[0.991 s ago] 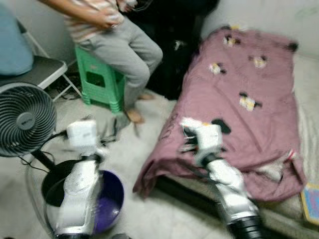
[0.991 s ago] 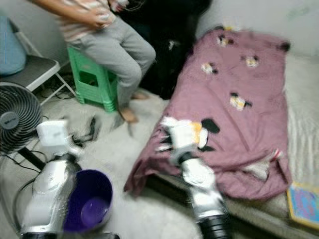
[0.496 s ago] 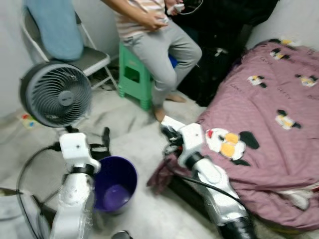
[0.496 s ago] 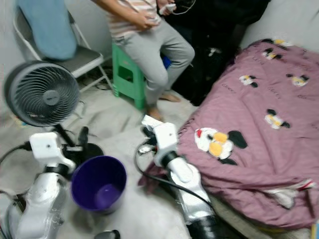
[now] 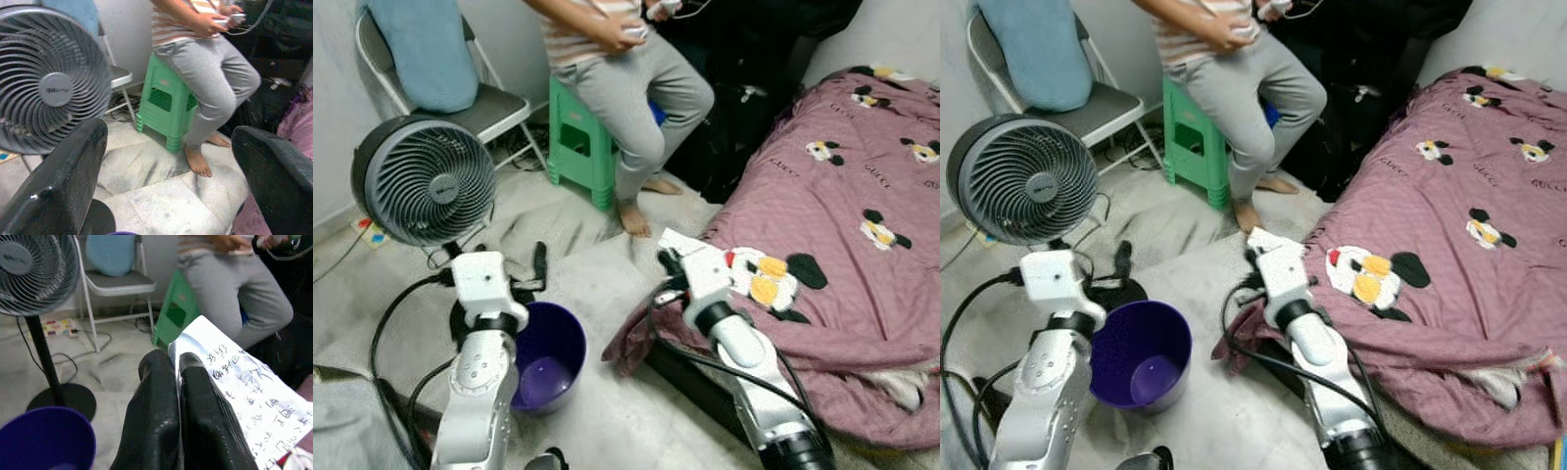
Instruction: Clean up the room
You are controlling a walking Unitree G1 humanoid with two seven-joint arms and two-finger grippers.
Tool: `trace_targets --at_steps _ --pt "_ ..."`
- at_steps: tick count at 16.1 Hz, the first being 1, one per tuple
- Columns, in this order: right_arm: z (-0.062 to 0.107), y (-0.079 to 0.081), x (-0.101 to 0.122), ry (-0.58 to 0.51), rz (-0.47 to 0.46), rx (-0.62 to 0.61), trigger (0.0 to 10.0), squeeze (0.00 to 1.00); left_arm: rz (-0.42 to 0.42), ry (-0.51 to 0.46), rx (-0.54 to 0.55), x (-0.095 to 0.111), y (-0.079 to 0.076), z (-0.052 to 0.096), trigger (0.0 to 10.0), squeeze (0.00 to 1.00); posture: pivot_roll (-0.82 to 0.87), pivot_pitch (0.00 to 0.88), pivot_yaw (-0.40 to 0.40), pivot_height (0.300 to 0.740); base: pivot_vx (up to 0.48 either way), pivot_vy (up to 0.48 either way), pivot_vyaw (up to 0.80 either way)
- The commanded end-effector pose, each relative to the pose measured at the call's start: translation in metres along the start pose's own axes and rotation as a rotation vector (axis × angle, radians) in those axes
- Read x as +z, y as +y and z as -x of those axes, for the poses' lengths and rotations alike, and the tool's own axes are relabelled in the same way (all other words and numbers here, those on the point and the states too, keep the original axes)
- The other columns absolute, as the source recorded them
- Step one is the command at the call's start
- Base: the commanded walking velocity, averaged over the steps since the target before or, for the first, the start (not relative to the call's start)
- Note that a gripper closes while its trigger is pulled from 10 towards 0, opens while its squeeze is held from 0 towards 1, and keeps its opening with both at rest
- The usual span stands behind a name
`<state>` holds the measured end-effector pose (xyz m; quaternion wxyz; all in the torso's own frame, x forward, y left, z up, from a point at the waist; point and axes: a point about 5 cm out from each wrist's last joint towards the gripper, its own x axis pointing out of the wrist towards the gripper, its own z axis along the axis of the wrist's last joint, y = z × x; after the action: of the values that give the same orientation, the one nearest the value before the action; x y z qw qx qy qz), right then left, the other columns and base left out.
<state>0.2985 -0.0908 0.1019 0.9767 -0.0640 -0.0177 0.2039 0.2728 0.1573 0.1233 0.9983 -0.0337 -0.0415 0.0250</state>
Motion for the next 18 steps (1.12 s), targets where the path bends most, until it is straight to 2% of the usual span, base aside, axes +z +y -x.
trace_targets --at_steps 1,4,8,12,14,18 --pt "-0.002 0.005 0.004 -0.015 -0.010 0.020 10.0 0.00 -0.009 0.010 0.015 -0.001 0.006 0.002 10.0 0.00 0.03 0.126 -0.034 0.740 0.000 0.000 0.80" --pt "-0.004 0.008 0.004 -0.020 -0.010 0.026 10.0 0.00 -0.010 0.014 0.027 -0.001 0.005 0.004 10.0 0.00 0.04 0.122 -0.039 0.740 0.000 0.000 0.80" --pt "-0.007 0.005 0.005 -0.017 -0.008 0.022 10.0 0.00 0.014 0.016 0.013 -0.002 -0.003 0.004 10.0 0.00 0.03 0.115 -0.044 0.740 0.000 0.000 0.80" --pt "-0.006 0.009 0.004 -0.019 -0.006 0.027 10.0 0.00 0.015 0.013 0.011 -0.001 -0.003 0.001 10.0 0.00 0.03 0.111 -0.046 0.740 0.000 0.000 0.80" --pt "-0.005 0.011 0.003 -0.015 -0.007 0.032 10.0 0.00 0.032 0.010 -0.010 0.000 -0.006 0.000 10.0 0.00 0.03 0.112 -0.045 0.740 0.000 0.000 0.20" --pt "-0.006 0.005 0.002 -0.014 -0.019 0.004 10.0 0.00 0.058 -0.002 -0.056 0.001 -0.011 0.001 10.0 0.00 0.03 0.114 -0.044 0.740 0.000 0.000 0.00"
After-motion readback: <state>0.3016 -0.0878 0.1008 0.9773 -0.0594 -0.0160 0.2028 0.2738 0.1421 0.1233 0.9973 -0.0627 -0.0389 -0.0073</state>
